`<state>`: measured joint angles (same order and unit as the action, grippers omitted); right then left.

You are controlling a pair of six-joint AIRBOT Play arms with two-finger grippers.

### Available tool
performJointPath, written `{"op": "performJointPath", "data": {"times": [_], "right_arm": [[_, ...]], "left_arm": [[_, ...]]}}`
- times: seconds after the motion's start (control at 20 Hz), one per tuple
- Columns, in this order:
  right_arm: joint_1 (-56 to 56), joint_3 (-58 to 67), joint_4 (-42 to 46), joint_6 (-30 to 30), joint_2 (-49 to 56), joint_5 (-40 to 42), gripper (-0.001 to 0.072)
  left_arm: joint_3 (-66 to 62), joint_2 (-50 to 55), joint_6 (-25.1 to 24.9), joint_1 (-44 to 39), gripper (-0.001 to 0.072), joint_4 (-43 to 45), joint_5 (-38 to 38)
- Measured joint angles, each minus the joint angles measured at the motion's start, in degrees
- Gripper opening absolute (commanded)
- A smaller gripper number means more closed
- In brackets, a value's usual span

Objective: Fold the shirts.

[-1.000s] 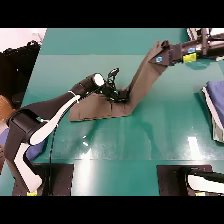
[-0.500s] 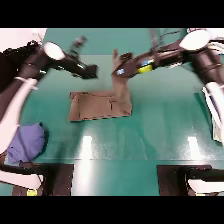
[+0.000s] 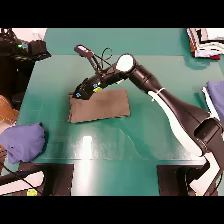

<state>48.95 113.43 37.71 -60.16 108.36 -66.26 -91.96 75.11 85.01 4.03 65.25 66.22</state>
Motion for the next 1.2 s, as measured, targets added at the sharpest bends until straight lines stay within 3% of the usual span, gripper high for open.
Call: {"op": "performJointPath", "data": {"times": [0.25,0.5,0.55,0.6,0.65,0.95,1.2], "right_arm": [[-7.9,-5.9,8.1,-5.9,-3.5,-8.0,0.0372],[-21.1,-23.9,11.1,-10.2,-11.0,-8.9,0.0377],[-23.7,-27.9,11.0,-10.6,-12.5,-7.6,0.0413],[-26.0,-31.5,10.5,-11.0,-13.5,-6.3,0.0539],[-28.1,-34.9,9.6,-11.2,-14.3,-5.3,0.0573],[-32.0,-45.2,-0.3,-10.4,-13.0,1.0,0.0572],[-25.2,-40.6,-5.5,-10.0,-6.1,2.6,0.0554]], "left_arm": [[0.0,-0.6,0.0,0.7,0.0025,0.2,1.7],[0.0,-0.7,-0.3,0.9,0.0025,0.3,3.2],[0.0,-0.7,-0.4,0.9,0.0025,0.3,3.3],[0.0,-0.7,-0.4,0.9,0.0026,0.3,3.3],[0.0,-0.7,-0.5,0.9,0.0026,0.3,3.3],[0.9,-0.3,-0.6,0.9,0.0025,-0.4,2.5],[1.5,-0.3,-0.9,0.9,0.0025,-1.2,1.8]]}}
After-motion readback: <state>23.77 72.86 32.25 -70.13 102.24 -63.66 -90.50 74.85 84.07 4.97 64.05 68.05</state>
